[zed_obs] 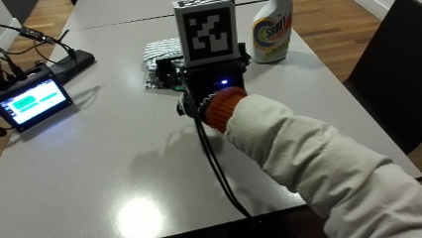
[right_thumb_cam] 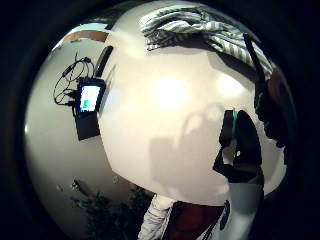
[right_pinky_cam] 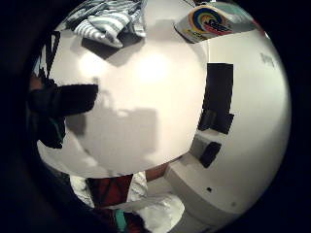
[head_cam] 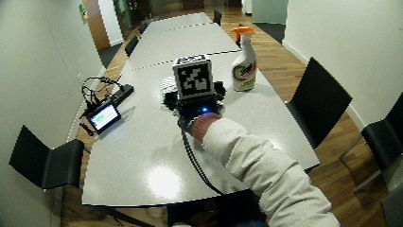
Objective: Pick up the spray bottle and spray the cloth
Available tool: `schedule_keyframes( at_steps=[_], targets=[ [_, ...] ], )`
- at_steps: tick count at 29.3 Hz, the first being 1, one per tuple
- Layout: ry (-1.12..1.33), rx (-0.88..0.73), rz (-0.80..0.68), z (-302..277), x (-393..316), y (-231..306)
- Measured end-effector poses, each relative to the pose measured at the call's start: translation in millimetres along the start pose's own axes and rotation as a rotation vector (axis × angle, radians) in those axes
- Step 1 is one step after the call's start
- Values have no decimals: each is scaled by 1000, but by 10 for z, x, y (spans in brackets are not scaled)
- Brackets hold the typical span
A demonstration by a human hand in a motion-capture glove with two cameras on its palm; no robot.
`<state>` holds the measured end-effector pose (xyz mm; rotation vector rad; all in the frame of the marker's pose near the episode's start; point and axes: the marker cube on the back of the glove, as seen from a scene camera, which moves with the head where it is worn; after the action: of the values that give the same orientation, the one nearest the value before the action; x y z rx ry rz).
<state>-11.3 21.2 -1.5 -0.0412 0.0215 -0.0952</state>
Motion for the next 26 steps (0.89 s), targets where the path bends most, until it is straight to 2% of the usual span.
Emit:
schedule_keyframes(
  at_steps=[4, 10, 14, 16, 18, 21, 24, 26],
  targets=[
    [-86, 55, -74, -45, 238, 247],
    [-341, 161, -131, -87, 708, 431],
    [-811, 264, -243, -71, 1203, 466],
    [-1046, 329, -247, -22, 1480, 475],
    [-1251, 411, -203, 82, 1829, 479],
    [-1450, 587, -39, 316, 2436, 487],
    [-1433, 720, 164, 629, 3016, 472],
    [-1369, 733, 269, 853, 3364, 498]
  ],
)
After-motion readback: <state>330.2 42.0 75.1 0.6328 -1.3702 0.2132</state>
